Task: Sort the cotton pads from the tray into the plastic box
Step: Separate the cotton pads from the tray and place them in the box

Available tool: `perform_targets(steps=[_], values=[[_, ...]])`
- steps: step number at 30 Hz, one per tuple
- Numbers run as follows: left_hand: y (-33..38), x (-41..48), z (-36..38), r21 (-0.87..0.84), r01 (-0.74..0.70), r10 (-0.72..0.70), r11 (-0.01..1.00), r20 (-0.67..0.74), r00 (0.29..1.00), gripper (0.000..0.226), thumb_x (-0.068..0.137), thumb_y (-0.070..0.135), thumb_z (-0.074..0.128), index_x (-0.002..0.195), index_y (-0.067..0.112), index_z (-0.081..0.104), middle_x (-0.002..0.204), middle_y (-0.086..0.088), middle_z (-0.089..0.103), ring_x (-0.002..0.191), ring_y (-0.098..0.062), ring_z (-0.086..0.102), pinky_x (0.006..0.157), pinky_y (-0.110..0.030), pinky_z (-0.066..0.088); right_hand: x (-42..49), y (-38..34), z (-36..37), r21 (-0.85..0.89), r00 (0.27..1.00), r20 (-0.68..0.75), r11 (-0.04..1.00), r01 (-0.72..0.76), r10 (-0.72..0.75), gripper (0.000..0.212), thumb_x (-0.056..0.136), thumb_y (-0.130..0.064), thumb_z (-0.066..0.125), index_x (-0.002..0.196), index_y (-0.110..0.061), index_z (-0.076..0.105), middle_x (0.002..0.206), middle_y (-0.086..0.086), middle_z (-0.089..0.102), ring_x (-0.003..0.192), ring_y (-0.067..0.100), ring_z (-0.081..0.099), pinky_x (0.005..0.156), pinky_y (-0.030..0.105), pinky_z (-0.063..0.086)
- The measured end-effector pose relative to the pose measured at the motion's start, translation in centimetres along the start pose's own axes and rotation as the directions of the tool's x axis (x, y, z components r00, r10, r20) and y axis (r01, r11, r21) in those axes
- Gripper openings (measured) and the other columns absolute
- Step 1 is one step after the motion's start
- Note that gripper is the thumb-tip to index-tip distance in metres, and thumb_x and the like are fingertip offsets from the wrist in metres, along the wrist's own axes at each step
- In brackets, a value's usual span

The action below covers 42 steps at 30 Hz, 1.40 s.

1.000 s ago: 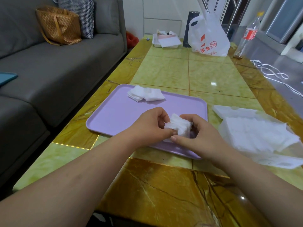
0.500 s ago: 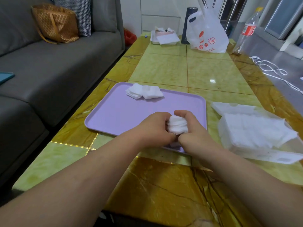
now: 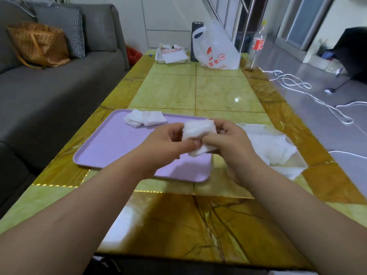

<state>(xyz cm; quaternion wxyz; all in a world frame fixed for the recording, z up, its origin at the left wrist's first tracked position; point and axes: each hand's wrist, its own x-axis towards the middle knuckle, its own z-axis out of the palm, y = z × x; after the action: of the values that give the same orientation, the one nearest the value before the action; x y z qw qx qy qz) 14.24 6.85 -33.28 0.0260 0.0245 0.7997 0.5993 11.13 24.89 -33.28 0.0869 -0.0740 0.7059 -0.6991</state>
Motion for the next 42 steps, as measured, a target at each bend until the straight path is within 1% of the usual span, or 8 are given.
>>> perform_targets(steps=[4, 7, 10, 13, 19, 26, 35, 42], values=[[2.0, 0.7, 3.8, -0.111, 0.015, -0.015, 0.994, -0.002, 1.0, 0.037, 0.082, 0.04, 0.073, 0.116, 0.025, 0.073, 0.105, 0.005, 0.076, 0.089, -0.008, 0.065, 0.072, -0.033, 0.047, -1.2, -1.1, -4.1, 0.077, 0.996, 0.069, 0.995, -0.056, 0.05, 0.013, 0.09, -0.016, 0.071, 0.099, -0.008, 0.074, 0.089, 0.007, 0.076, 0.082, 0.019, 0.072, 0.069, 0.031, 0.054], [3.1, 1.0, 6.5, -0.117, 0.007, -0.007, 0.993, 0.007, 1.0, 0.022, 0.094, 0.039, 0.069, 0.109, 0.024, 0.074, 0.104, 0.003, 0.076, 0.089, -0.008, 0.067, 0.074, -0.031, 0.047, -1.7, -1.2, -6.7, -0.031, 0.998, -0.069, 0.999, -0.007, 0.005, 0.025, 0.088, -0.027, 0.071, 0.106, -0.01, 0.072, 0.097, 0.006, 0.079, 0.092, 0.021, 0.075, 0.072, 0.036, 0.057], [3.4, 1.5, 9.6, 0.18, -0.097, 0.115, 0.979, -0.095, 0.989, 0.016, 0.101, 0.036, 0.058, 0.108, 0.029, 0.071, 0.097, 0.011, 0.074, 0.09, -0.005, 0.067, 0.077, -0.023, 0.047, -2.7, -1.5, -9.8, -0.267, 0.956, -0.281, 0.964, 0.005, -0.083, 0.028, 0.082, -0.034, 0.066, 0.105, -0.017, 0.067, 0.085, -0.003, 0.078, 0.09, 0.021, 0.074, 0.075, 0.043, 0.062], [3.2, 1.8, 11.6, 0.454, -0.182, 0.204, 0.872, 0.001, 0.979, 0.027, 0.101, 0.032, 0.058, 0.127, 0.029, 0.066, 0.123, 0.016, 0.066, 0.116, -0.002, 0.058, 0.099, -0.024, 0.046, -3.9, -1.9, -13.0, -0.496, 0.9, -0.392, 0.868, -0.029, -0.194, 0.025, 0.081, -0.037, 0.066, 0.094, -0.015, 0.063, 0.082, -0.005, 0.064, 0.078, 0.015, 0.062, 0.062, 0.033, 0.047], [2.2, 3.1, 13.3, 0.591, -0.343, 0.266, 0.73, 0.216, 0.939, 0.032, 0.099, 0.028, 0.058, 0.129, 0.035, 0.066, 0.131, 0.016, 0.065, 0.129, -0.011, 0.05, 0.108, -0.043, 0.043, -3.7, -0.8, -15.4, -0.683, 0.913, -0.376, 0.712, -0.159, -0.156, 0.035, 0.077, -0.043, 0.072, 0.074, -0.015, 0.052, 0.069, -0.003, 0.05, 0.064, 0.018, 0.052, 0.055, 0.034, 0.038], [1.4, 3.7, 13.1, 0.586, -0.381, 0.306, 0.715, 0.228, 0.924, 0.028, 0.097, 0.024, 0.061, 0.122, 0.03, 0.072, 0.13, 0.016, 0.066, 0.125, -0.014, 0.054, 0.108, -0.042, 0.044, -2.6, -0.7, -14.2, -0.866, 0.944, -0.314, 0.438, -0.242, -0.099, 0.038, 0.073, -0.049, 0.071, 0.087, -0.018, 0.055, 0.081, -0.005, 0.057, 0.077, 0.021, 0.059, 0.07, 0.037, 0.048], [1.1, 3.8, 13.1, 0.547, -0.37, 0.301, 0.751, 0.215, 0.929, 0.028, 0.095, 0.023, 0.065, 0.12, 0.029, 0.074, 0.129, 0.015, 0.067, 0.123, -0.015, 0.056, 0.106, -0.043, 0.045, -1.7, 0.1, -13.4, -0.916, 0.951, -0.288, 0.324, -0.238, -0.115, 0.045, 0.082, -0.061, 0.066, 0.102, -0.024, 0.05, 0.082, -0.011, 0.048, 0.084, 0.022, 0.05, 0.102, 0.049, 0.046], [1.3, 3.7, 12.9, 0.504, -0.341, 0.268, 0.794, 0.213, 0.94, 0.026, 0.094, 0.024, 0.065, 0.116, 0.03, 0.076, 0.129, 0.017, 0.066, 0.123, -0.009, 0.056, 0.107, -0.04, 0.047, -2.1, -0.5, -13.8, -0.945, 0.985, -0.155, 0.3, -0.127, -0.072, 0.05, 0.087, -0.057, 0.059, 0.064, -0.019, 0.037, 0.061, -0.004, 0.038, 0.057, 0.02, 0.041, 0.06, 0.033, 0.031]])
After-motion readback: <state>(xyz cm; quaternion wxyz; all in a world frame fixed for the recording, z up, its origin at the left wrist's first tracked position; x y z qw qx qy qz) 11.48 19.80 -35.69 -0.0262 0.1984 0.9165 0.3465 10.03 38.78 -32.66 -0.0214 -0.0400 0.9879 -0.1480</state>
